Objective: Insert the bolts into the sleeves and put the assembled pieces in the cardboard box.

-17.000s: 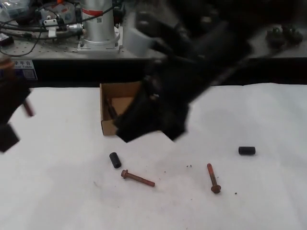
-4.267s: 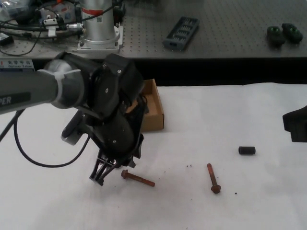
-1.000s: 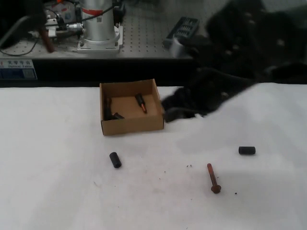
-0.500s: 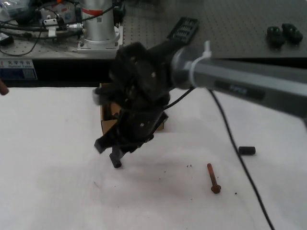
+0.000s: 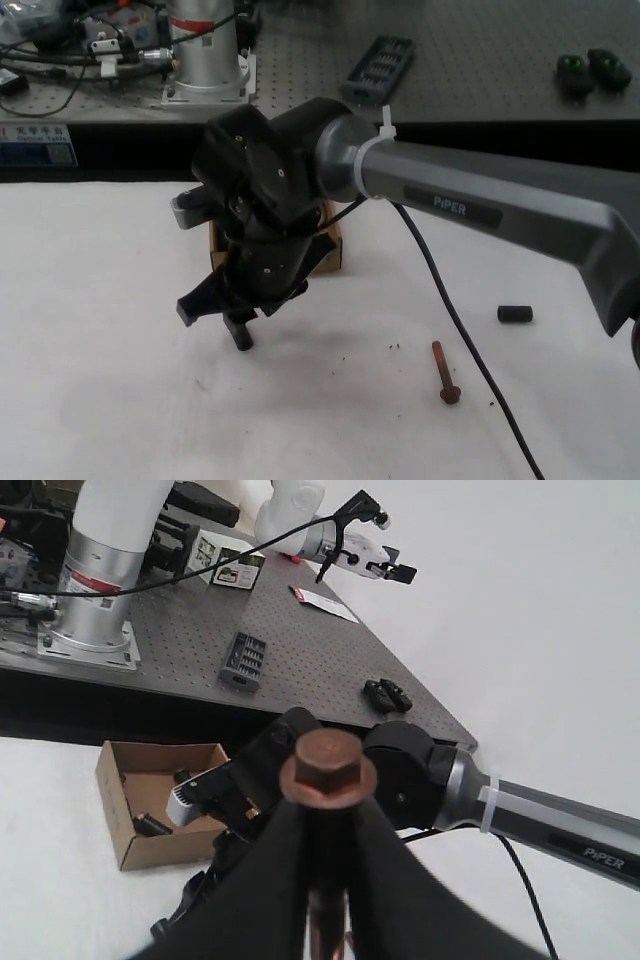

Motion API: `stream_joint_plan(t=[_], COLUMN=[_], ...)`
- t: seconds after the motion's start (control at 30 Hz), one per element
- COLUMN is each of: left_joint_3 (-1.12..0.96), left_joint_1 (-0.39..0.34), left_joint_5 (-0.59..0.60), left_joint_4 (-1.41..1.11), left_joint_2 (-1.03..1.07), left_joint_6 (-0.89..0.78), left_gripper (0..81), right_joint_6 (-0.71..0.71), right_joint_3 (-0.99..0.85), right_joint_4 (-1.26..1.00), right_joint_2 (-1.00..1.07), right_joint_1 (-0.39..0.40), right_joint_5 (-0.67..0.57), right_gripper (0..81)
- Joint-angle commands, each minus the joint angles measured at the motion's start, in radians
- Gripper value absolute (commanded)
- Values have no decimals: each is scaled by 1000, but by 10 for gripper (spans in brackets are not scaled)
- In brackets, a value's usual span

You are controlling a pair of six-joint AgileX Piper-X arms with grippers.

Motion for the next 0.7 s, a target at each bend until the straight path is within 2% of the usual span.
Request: stream_joint_plan(t=[0.0,0.2,0.33,0.67], left_joint_3=[-4,-4,-4,-4], left_joint_1=[3,3,3,3], left_joint_5=[-5,33,44,55], left_joint_4=[-12,-12,-12,-12], left_joint_2=[-8,-8,-8,-8], left_joint_6=[-13,-17,-20,-27], left_gripper=[6,6,6,6], right_joint_6=[30,52,74,74], right_joint_3=[-14,-16,-29,-85], right_joint_4=[-5,-30,-32,-32], right_joint_2=[6,22,43,85], right_joint_1=[-4,4,4,11], right_joint_5=[-10,-29,-72,-47], right_gripper=[337,338,369,366])
